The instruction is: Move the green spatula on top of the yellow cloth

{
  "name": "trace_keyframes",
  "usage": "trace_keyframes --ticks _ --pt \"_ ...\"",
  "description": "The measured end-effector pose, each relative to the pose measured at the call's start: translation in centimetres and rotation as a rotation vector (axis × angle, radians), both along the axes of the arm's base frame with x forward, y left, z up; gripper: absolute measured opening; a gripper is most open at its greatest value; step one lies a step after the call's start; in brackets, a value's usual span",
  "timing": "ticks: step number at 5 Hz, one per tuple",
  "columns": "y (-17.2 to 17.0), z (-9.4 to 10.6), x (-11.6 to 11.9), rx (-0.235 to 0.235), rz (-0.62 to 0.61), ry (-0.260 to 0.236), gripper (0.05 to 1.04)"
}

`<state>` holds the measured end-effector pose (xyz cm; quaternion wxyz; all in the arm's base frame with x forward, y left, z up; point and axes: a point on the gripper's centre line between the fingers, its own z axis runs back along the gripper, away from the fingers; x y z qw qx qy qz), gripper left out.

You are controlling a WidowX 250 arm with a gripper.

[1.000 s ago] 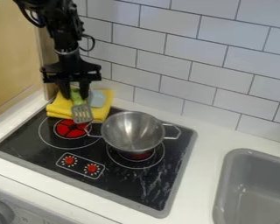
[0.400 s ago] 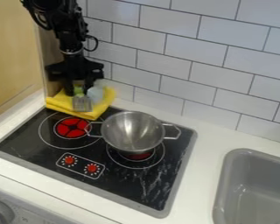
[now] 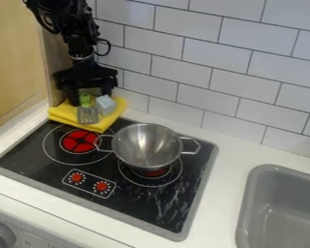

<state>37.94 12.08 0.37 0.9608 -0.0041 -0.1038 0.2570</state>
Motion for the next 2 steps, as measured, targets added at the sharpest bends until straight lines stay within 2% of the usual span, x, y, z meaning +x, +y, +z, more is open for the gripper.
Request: trace_keyframes --ticks 1,2 --pt "-0.2 0.4 -0.6 -0.005 -0.001 0.005 0.995" --pt "-0.5 1.7 -1.2 -0.007 0.002 -0.017 0.999"
